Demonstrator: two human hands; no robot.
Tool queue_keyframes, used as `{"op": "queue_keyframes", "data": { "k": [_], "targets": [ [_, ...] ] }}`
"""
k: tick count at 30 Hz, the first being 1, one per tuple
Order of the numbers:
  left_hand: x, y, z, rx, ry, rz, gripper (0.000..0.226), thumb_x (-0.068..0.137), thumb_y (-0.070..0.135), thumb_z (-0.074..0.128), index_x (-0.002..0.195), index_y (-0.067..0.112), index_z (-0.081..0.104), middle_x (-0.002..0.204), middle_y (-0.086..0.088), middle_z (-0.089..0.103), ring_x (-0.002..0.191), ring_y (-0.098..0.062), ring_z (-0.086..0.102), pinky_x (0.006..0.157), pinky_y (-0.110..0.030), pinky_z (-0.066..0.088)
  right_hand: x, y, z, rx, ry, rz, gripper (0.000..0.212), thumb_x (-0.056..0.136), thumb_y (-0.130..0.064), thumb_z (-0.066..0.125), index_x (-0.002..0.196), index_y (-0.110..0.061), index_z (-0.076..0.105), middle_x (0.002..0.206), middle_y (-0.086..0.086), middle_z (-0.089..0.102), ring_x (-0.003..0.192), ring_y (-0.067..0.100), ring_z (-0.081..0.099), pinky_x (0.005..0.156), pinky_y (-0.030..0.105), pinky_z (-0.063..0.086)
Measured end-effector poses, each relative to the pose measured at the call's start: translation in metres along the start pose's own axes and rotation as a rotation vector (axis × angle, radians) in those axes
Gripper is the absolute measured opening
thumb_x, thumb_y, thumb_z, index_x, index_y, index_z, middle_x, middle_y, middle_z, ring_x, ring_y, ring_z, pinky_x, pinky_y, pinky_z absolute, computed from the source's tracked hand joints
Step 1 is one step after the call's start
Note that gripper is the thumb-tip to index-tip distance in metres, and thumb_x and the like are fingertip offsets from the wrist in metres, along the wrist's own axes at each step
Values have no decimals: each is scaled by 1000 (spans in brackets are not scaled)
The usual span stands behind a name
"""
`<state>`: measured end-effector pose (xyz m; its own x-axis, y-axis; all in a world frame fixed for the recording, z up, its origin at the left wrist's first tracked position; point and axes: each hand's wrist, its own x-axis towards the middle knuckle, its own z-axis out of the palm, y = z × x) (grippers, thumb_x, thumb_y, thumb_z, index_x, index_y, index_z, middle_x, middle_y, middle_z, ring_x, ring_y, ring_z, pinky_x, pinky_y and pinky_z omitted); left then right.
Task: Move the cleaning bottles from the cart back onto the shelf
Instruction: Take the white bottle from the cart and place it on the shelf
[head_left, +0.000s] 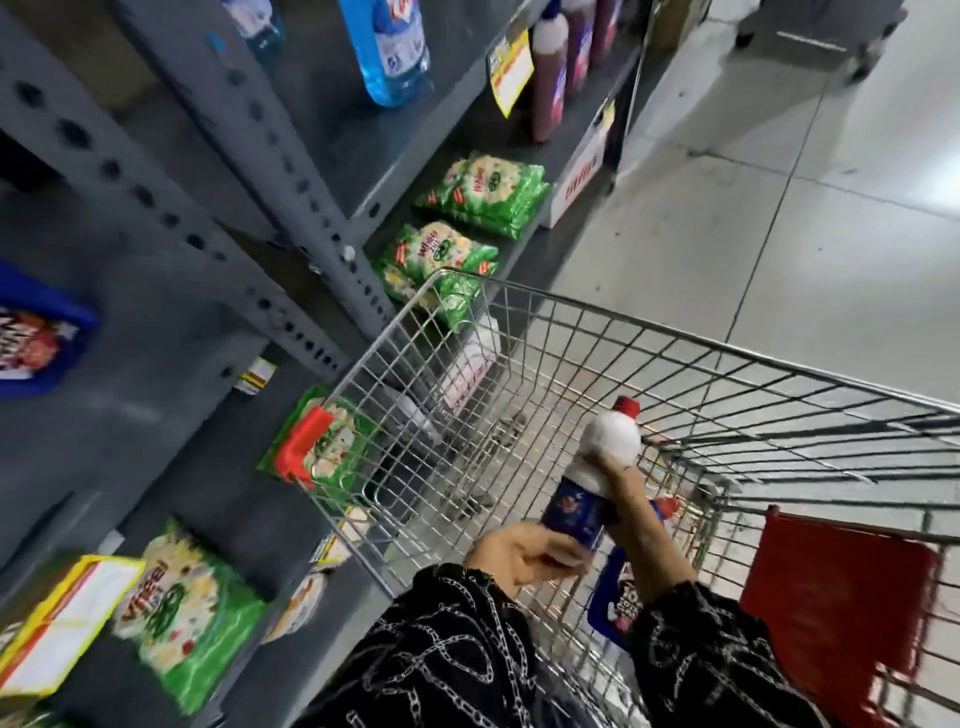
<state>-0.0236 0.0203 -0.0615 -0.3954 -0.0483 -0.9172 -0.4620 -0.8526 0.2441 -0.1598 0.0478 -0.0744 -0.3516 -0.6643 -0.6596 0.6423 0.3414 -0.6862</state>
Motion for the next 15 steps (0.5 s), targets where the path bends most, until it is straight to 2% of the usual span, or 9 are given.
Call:
{"op": "queue_keyframes", "data": {
  "k": [2,6,8,11,13,15],
  "targets": [
    [-26,9,2,-33,-191,75,19,81,-10,58,93,2,67,85,-10,73,91,-25,67,100,-37,50,-19,-26,2,137,-171,54,31,73,-27,70,97,-13,58,79,5,65,64,18,62,58,29,56],
    [-83,16,9,-44,-443,214,28,77,-2,62,100,9,74,96,-8,76,94,-19,71,98,-31,52,-53,-68,23,357,-472,45,43,60,-28,79,95,-14,59,77,2,67,64,16,65,63,29,56],
    [-110,10,8,-71,-474,279,33,73,5,68,106,6,71,100,-12,75,97,-22,70,101,-32,47,-71,-81,40,333,-530,23,49,52,-28,86,93,-15,61,77,2,68,66,16,65,65,30,56],
    [-147,-7,1,-145,-482,365,32,77,3,63,108,1,68,102,-16,73,99,-27,70,93,-32,56,-102,-88,64,252,-559,24,43,53,-29,86,89,-14,67,77,4,70,66,18,67,65,31,58],
    [-167,-23,-9,-203,-408,422,29,83,-4,56,110,-5,66,105,-22,71,103,-33,68,94,-37,56,-123,-88,81,210,-566,31,33,58,-29,83,85,-14,71,76,4,71,65,19,68,65,31,58],
    [-189,-38,-19,-237,-355,476,30,90,-4,46,115,-9,62,110,-26,68,108,-37,65,96,-42,54,-143,-83,98,163,-561,31,34,58,-30,82,86,-13,70,75,5,71,63,19,68,64,32,58]
  ]
}}
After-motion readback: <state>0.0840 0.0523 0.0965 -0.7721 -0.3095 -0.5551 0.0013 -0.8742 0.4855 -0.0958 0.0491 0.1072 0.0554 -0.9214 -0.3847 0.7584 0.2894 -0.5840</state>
